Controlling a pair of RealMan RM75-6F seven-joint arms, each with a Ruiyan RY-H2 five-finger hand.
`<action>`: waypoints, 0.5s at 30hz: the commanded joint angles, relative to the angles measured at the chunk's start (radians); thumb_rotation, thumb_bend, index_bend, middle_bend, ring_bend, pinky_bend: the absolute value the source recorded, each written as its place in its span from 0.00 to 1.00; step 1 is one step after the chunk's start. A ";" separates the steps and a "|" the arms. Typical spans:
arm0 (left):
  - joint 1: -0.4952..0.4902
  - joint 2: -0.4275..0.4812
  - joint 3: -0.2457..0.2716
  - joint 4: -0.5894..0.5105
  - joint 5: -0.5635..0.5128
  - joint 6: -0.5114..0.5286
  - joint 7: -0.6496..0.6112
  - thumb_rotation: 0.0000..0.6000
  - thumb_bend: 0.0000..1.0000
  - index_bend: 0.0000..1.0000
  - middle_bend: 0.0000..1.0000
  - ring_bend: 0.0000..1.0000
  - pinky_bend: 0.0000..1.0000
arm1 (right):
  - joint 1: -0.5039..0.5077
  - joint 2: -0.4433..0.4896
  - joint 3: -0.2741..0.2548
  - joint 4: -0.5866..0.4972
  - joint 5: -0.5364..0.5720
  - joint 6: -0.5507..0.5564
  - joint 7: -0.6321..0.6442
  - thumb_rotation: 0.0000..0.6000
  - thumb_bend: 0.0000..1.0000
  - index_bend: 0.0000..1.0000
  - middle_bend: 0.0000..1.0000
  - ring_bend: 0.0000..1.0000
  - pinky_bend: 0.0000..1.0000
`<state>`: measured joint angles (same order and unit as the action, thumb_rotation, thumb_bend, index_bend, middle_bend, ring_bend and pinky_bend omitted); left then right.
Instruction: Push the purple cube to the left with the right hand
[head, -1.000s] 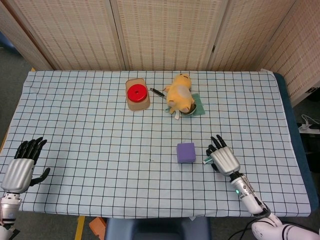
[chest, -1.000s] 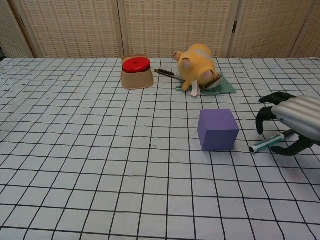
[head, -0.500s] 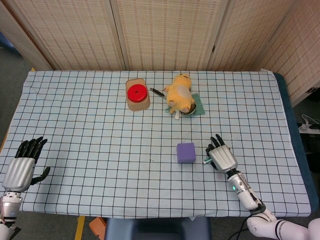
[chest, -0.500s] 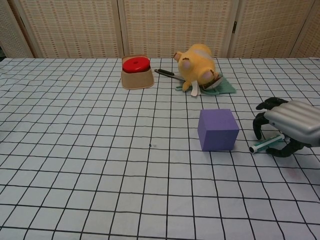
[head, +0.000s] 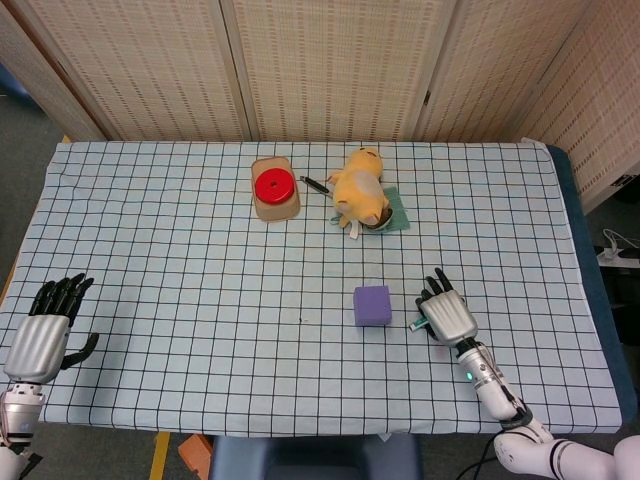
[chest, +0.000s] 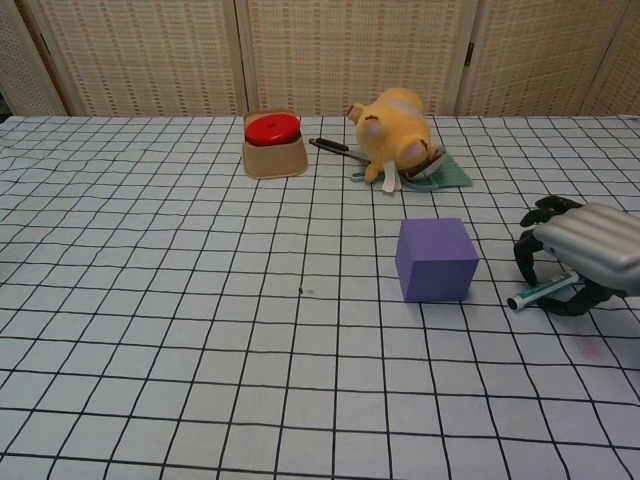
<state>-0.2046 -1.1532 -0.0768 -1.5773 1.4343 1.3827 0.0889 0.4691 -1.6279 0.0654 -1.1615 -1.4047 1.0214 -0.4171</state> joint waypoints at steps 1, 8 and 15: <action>0.002 -0.002 0.000 0.002 0.000 0.003 0.000 1.00 0.37 0.00 0.00 0.00 0.02 | -0.001 0.003 -0.003 -0.005 0.001 0.005 -0.004 1.00 0.24 0.57 0.40 0.12 0.05; 0.000 -0.005 -0.003 0.004 -0.005 0.003 0.007 1.00 0.37 0.00 0.00 0.00 0.02 | -0.003 0.015 -0.010 -0.022 0.018 0.003 -0.045 1.00 0.29 0.71 0.53 0.28 0.18; 0.005 -0.007 -0.003 0.004 -0.008 0.011 0.015 1.00 0.37 0.00 0.00 0.00 0.02 | -0.008 0.018 -0.016 -0.029 0.033 0.011 -0.077 1.00 0.34 0.85 0.64 0.38 0.29</action>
<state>-0.2005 -1.1600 -0.0797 -1.5727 1.4268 1.3934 0.1033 0.4617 -1.6106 0.0500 -1.1892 -1.3727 1.0301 -0.4925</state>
